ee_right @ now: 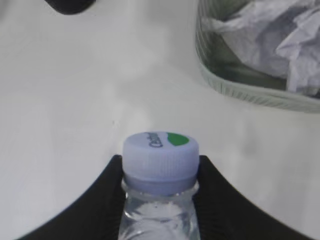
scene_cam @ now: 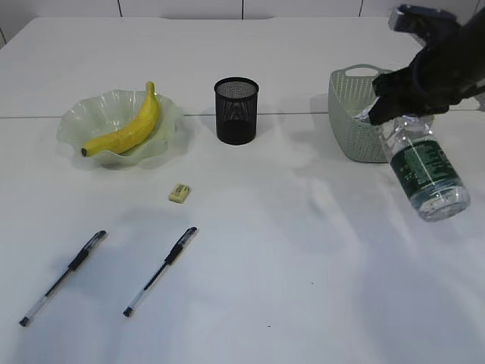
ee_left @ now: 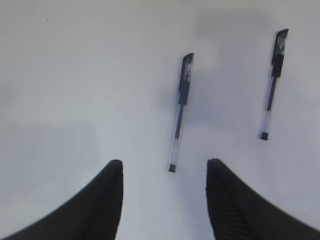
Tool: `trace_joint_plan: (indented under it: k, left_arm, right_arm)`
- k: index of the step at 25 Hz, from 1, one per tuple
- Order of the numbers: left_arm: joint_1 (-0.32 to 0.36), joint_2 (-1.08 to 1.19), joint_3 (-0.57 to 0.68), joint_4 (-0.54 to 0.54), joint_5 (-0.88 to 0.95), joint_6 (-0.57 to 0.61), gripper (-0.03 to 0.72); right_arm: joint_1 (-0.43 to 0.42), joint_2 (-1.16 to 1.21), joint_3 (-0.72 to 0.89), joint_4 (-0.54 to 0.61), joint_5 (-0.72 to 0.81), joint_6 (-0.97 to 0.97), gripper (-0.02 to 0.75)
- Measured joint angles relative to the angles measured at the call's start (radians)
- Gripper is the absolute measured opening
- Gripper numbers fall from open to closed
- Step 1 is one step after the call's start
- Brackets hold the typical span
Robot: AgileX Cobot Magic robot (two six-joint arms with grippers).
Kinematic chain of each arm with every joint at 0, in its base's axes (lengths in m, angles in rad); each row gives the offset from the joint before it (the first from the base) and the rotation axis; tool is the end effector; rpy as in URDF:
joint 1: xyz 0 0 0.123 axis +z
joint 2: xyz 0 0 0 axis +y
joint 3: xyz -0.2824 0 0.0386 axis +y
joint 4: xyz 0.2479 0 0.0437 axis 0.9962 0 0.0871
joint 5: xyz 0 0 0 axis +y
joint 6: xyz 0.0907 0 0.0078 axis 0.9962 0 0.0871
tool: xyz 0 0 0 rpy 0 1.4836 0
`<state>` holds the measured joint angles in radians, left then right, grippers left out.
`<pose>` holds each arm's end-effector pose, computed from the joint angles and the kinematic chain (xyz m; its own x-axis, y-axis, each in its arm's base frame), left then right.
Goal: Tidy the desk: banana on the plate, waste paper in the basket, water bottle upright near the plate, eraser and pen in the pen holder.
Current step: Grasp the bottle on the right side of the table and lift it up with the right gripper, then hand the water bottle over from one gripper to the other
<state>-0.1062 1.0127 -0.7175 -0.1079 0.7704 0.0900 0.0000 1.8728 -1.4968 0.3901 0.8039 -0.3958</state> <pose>0.1821 -0.0263 0.2774 -0.8214 0.1000 -0.5615 0.1577 0.9859 -0.0551 0.4107 0.0250 0.2546 -0.8473 -0.1131 -0.5190 -0.2367 0.9551 0.1782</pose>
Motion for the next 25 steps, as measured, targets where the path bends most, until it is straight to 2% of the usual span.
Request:
trace_joint_plan:
  k: [6, 14, 18, 25]
  left_arm:
    - [0.000, 0.000, 0.000, -0.009, 0.001, 0.000, 0.382]
    - [0.000, 0.000, 0.000, -0.049, 0.001, 0.010, 0.382]
    - [0.000, -0.004, 0.000, -0.132, -0.005, 0.076, 0.382]
    - [0.000, -0.050, 0.000, -0.332, -0.020, 0.262, 0.382]
  right_arm:
    - [0.000, -0.158, 0.042, 0.082, -0.003, -0.107, 0.258]
    - [0.000, -0.426, 0.247, 0.255, -0.082, -0.329, 0.258]
    - [0.000, -0.569, 0.338, 0.368, -0.106, -0.460, 0.258]
    - [0.000, -0.757, 0.455, 0.546, -0.113, -0.654, 0.258]
